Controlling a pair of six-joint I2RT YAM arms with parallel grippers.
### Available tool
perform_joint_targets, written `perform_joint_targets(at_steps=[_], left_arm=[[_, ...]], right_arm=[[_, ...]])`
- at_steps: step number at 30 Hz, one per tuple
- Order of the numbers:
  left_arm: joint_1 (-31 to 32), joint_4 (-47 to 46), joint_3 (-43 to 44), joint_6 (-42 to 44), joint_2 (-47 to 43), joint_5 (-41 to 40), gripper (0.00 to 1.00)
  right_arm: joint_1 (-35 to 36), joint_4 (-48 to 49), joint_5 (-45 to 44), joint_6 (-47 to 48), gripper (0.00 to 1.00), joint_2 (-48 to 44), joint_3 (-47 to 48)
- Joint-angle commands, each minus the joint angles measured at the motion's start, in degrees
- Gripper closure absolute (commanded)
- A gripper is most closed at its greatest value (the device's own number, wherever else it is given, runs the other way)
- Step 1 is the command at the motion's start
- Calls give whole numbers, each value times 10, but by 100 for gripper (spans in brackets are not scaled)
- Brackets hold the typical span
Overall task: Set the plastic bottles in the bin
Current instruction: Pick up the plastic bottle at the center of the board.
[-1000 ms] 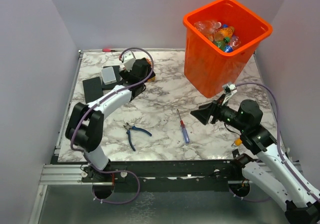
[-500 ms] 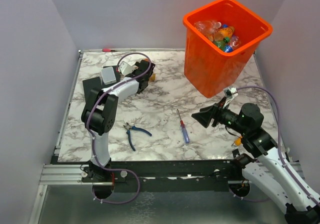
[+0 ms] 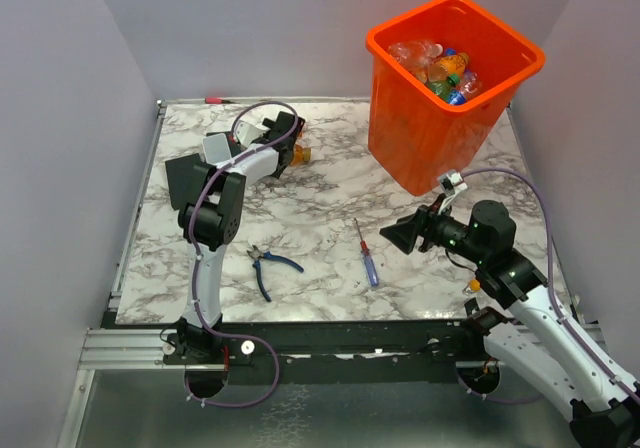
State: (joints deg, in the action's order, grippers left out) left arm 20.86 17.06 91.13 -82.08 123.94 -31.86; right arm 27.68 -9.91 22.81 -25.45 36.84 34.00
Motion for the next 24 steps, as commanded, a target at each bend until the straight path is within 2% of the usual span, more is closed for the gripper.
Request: perform_joint_targets(at_steps=[1,6,14,18,24], left_arm=[[3,22,-3,-21,18,8,8],[3,14,-33,-18,11,9,22],[4,-30,-119,-7,-55,26,57],[4,-60,-177,4,-132,49,71],[16,-129,-308,20,-314,153,82]], right_arm=[[2,3,-8,10,31,3,6],[1,5,-8,10,31,7,4],[2,-1,-3,2,31,7,14],[1,0,9,-7,31,14,25],[3,9,78,-7,30,103,70]])
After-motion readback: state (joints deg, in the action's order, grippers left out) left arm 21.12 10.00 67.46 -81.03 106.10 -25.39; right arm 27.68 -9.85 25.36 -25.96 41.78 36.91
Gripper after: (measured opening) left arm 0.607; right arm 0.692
